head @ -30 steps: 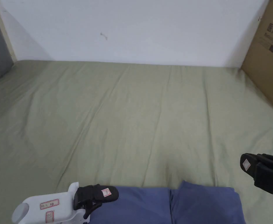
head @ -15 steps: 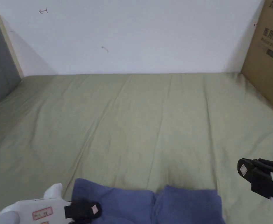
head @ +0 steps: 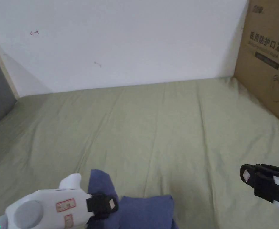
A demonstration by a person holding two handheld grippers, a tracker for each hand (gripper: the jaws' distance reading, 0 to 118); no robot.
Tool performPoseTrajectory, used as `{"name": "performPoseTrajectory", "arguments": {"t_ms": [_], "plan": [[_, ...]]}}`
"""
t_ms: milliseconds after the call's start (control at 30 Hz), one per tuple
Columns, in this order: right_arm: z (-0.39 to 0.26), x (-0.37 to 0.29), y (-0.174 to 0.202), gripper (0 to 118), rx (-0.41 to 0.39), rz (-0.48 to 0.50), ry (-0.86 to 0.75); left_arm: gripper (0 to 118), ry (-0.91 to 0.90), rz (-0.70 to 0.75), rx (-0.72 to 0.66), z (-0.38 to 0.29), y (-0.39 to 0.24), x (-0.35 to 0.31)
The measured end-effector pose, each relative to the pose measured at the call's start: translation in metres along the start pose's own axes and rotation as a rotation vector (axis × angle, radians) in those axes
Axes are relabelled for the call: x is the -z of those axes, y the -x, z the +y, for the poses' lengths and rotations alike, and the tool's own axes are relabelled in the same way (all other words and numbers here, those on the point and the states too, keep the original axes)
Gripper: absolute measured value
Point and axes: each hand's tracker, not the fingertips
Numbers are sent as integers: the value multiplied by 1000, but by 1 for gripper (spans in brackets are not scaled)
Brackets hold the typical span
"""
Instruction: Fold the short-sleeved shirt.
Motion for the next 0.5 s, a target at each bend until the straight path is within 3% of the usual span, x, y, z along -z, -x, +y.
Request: {"name": "performPoseTrajectory", "arguments": {"t_ms": [133, 167, 200, 233, 267, 300, 433, 467, 500], "plan": [[2, -10, -8, 0, -10, -27, -10, 18, 127, -111, 2, 0, -27, 73], [2, -12, -10, 0, -11, -31, -11, 31, 163, -147, -38, -1, -29, 86], [2, -14, -11, 0, -10, -34, -12, 68, 200, -165, -69, -3, -30, 99], [3, -15, -12, 0, -9, -37, -13, 95, 218, -189, -80, -4, -32, 108], [3, -17, -12, 0, -9, -39, -14, 111, 225, -219, -75, -6, -35, 112], [4, -18, -12, 0, -10, -40, -13, 116, 209, -238, -58, -6, -38, 112], [5, -18, -12, 0, -21, -47, -18, 115, 79, -261, 48, -4, -45, 77], [5, -17, -13, 0, -19, -46, -16, 111, 70, -243, 79, -4, -45, 66], [6, -15, -14, 0, -16, -44, -14, 98, 52, -218, 118, -4, -44, 54]]}}
